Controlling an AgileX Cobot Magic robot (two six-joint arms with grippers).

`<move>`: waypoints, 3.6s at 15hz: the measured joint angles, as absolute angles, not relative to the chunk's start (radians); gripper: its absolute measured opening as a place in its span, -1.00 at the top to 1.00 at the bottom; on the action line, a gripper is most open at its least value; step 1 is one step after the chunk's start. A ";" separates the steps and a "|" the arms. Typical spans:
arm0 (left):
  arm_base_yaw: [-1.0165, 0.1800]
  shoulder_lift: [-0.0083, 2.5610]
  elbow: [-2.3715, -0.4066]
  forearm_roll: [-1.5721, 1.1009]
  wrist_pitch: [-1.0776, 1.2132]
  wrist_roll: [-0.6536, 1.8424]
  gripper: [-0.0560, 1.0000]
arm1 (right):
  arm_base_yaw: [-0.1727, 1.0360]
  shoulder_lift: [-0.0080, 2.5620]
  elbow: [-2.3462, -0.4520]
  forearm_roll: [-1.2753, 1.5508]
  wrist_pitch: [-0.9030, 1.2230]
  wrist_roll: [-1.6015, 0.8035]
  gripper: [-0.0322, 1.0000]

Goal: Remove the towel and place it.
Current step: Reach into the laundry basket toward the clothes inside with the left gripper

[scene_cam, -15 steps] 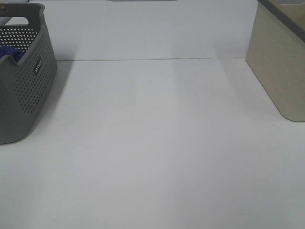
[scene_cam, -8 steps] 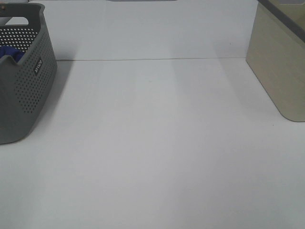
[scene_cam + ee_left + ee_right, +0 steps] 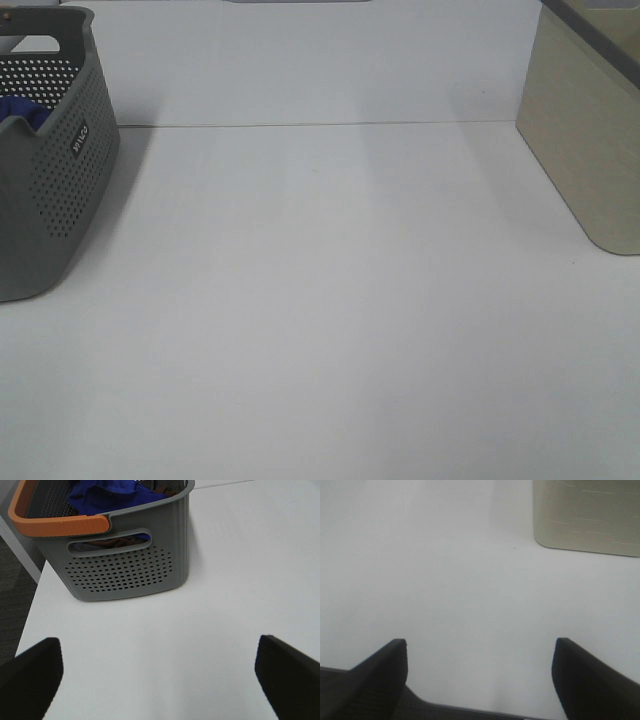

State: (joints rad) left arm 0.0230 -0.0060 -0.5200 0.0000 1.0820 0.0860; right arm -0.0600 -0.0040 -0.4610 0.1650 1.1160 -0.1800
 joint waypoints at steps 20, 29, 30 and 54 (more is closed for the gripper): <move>0.023 -0.006 -0.520 0.000 1.082 0.085 -0.98 | -0.060 -0.004 -0.461 0.165 1.116 -0.180 -0.56; 0.023 -0.006 -0.520 0.000 1.082 0.084 -0.98 | -0.060 -0.004 -0.461 0.165 1.116 -0.180 -0.56; 0.023 -0.006 -0.520 0.000 1.082 0.084 -0.98 | -0.060 -0.004 -0.461 0.165 1.116 -0.180 -0.56; 0.023 1.711 -1.724 0.260 1.206 1.049 -0.98 | -0.060 -0.004 -0.461 0.165 1.116 -0.180 -0.56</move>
State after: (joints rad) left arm 0.0230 1.7110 -1.7240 0.2600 1.2060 1.0490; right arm -0.0600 -0.0040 -0.4610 0.1650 1.1160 -0.1800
